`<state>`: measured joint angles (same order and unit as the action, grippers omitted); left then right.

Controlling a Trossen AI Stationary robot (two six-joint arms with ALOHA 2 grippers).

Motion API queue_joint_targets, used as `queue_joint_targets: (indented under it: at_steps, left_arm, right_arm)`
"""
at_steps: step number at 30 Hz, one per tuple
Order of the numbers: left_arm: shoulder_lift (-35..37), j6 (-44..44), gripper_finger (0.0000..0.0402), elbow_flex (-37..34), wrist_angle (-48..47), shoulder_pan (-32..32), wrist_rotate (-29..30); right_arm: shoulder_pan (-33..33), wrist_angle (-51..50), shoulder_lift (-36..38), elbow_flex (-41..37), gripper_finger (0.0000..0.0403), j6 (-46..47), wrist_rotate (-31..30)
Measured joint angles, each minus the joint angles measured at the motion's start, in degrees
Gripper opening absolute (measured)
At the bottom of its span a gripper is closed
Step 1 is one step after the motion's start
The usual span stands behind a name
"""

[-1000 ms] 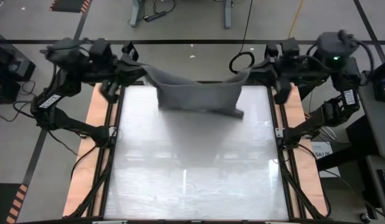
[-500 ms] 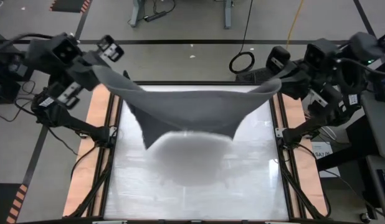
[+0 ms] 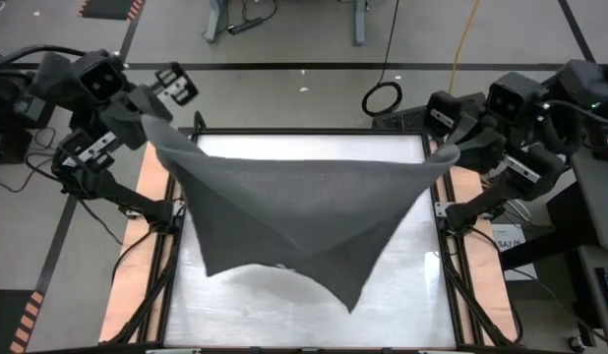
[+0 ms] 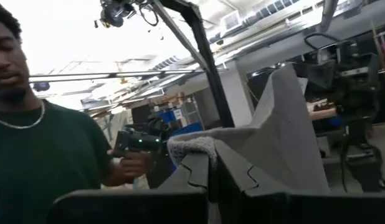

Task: Roll towel into tight, uniform cylinder
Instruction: Roll the gray towel

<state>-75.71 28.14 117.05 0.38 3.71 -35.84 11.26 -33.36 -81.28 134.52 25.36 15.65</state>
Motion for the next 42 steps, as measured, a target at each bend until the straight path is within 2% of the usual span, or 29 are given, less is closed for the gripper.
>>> queue_joint_targets:
  at_steps: [5,13,19,24,28,34,38,42]
  left_arm:
    - [-1.07,5.14,0.0002,0.0,0.18,-2.69,-6.06]
    - [-1.9,6.06,0.0002,-0.04,0.78,-9.77,-6.59]
    - [-2.6,3.93,0.0002,-0.04,-0.04,-11.89,-1.68]
    - [-2.89,2.45,0.0002,0.0,-6.3,-11.83,5.04]
    - [-3.83,2.58,0.0002,-0.07,-10.69,-12.33,11.83]
    - [-5.01,1.2,0.0001,-0.34,-10.27,-14.84,20.7]
    - [-4.51,0.0,0.0001,-3.1,-10.65,-15.13,27.36]
    - [-2.92,1.36,0.0001,-5.17,-12.14,-14.9,29.02]
  right_arm:
    - [0.16,-3.32,0.42,0.0,0.0,3.19,-0.23]
    - [1.48,-7.12,0.42,-0.02,0.0002,14.51,5.08]
    - [2.41,-7.13,0.36,-0.02,0.0002,16.23,5.71]
    - [2.35,-7.25,0.08,-0.02,0.0003,16.43,5.64]
    - [2.36,-7.32,-0.59,-0.02,0.0003,16.44,4.47]
    - [2.36,-8.45,-2.07,-0.02,0.0004,16.98,3.94]
    - [2.3,-10.53,-2.4,-0.02,0.0004,14.06,3.13]
    - [1.8,-13.21,-2.07,-0.02,0.0004,14.16,2.68]
